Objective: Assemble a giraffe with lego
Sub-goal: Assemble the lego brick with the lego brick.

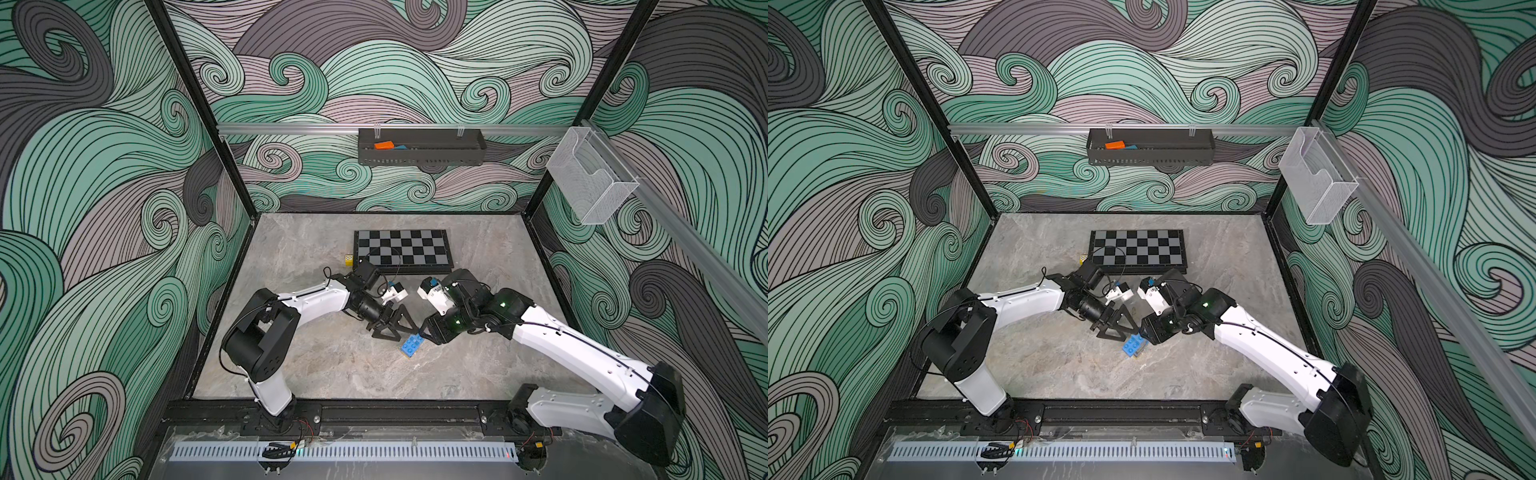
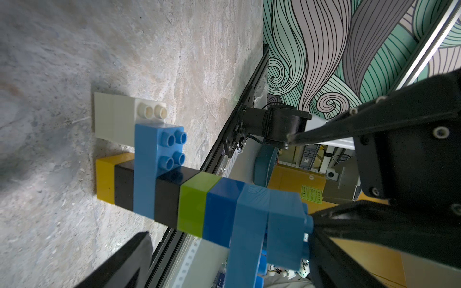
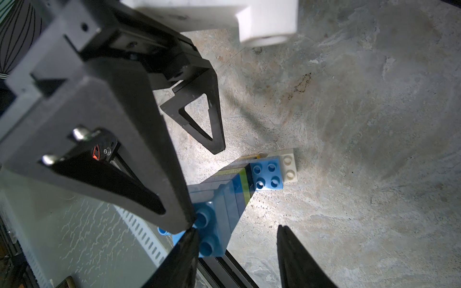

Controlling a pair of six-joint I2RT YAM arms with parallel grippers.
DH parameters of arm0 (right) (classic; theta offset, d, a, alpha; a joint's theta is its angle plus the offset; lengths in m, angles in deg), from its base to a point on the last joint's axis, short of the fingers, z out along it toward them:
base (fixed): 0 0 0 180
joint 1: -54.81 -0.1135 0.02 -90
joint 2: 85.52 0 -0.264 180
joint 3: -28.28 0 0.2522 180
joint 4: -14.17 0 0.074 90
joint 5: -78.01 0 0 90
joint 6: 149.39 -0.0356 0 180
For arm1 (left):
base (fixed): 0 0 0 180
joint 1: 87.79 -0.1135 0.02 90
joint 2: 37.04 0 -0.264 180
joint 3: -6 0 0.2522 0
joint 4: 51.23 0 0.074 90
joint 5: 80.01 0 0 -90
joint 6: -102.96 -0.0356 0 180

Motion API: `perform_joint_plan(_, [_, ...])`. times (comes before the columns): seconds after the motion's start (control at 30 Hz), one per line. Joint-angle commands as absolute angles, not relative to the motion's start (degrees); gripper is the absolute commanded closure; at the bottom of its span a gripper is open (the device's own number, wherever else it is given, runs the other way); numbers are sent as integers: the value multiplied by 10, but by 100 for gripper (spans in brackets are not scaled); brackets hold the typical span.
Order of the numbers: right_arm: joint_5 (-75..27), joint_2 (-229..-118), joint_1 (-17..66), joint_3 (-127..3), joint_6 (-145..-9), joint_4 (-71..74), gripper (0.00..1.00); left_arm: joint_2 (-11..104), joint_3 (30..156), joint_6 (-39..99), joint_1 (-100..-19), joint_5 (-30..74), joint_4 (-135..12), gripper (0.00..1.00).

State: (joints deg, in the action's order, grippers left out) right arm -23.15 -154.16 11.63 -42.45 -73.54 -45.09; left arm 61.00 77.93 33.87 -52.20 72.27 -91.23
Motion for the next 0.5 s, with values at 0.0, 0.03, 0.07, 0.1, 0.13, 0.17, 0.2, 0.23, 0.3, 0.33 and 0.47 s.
perform_joint_plan(0.0, [-265,-1553,116,-420,-732,-434,47,645,764,326,-525,584,-965,1])
perform_joint_plan(0.03, [-269,-1556,116,-421,-731,-433,47,647,764,323,-526,584,-967,1])
perform_joint_plan(0.07, [-273,-1558,116,-423,-729,-432,47,648,764,321,-527,583,-968,1])
perform_joint_plan(0.1, [-276,-1559,116,-425,-729,-432,47,649,764,318,-528,583,-968,1])
perform_joint_plan(0.13, [-280,-1561,115,-427,-726,-432,47,651,764,315,-530,584,-968,1])
perform_joint_plan(0.17, [-284,-1562,115,-430,-725,-433,47,653,764,312,-531,586,-969,1])
perform_joint_plan(0.2, [-285,-1562,115,-432,-724,-434,47,657,764,310,-532,585,-970,1])
perform_joint_plan(0.23, [-287,-1563,114,-434,-721,-435,47,659,765,307,-533,586,-970,1])
perform_joint_plan(0.3, [-290,-1567,115,-438,-718,-437,47,665,768,305,-536,587,-972,1])
perform_joint_plan(0.33, [-292,-1569,115,-440,-715,-442,47,667,771,302,-537,587,-974,1])
perform_joint_plan(0.47, [-294,-1569,114,-445,-711,-447,47,674,778,294,-538,586,-980,1])
